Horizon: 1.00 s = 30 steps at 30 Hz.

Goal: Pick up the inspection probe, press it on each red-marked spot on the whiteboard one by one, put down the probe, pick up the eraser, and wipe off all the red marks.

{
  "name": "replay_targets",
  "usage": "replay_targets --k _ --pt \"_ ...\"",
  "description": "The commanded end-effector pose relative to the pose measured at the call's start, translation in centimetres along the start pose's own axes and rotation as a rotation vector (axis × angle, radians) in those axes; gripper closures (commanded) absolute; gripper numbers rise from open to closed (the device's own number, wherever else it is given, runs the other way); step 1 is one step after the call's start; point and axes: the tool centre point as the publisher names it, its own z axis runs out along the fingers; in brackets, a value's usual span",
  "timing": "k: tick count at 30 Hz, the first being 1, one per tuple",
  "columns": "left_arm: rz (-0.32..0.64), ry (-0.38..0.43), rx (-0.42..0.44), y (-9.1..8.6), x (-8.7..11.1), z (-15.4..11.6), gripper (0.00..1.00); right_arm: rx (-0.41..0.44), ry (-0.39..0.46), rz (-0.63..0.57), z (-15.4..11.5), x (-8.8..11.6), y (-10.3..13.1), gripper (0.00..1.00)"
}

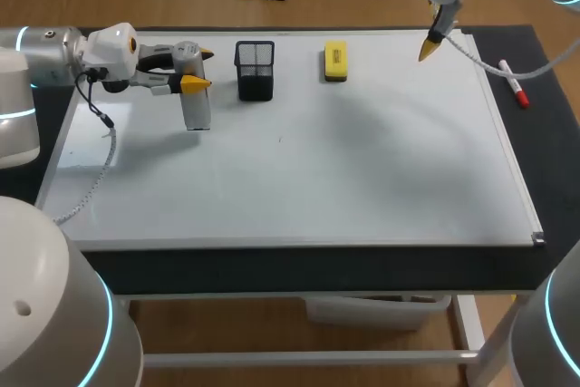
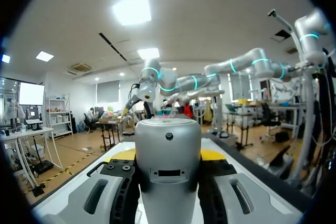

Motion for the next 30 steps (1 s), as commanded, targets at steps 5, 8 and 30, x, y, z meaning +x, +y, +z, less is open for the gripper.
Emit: replay_targets --k 5,8,30 --pt "0.0 0.0 -0.002 -0.2 0.0 0.0 1.0 0.004 0.001 -0.001 0.0 0.1 0.1 0.0" --pt "0.0 0.0 -0.002 -0.2 0.0 0.0 1.0 0.004 0.001 -0.001 0.0 0.1 0.1 0.0" --pt "0.061 0.095 -0.004 -2.9 -3.2 2.5 1.0 0.004 0.001 -0.001 0.0 0.1 0.1 0.0"
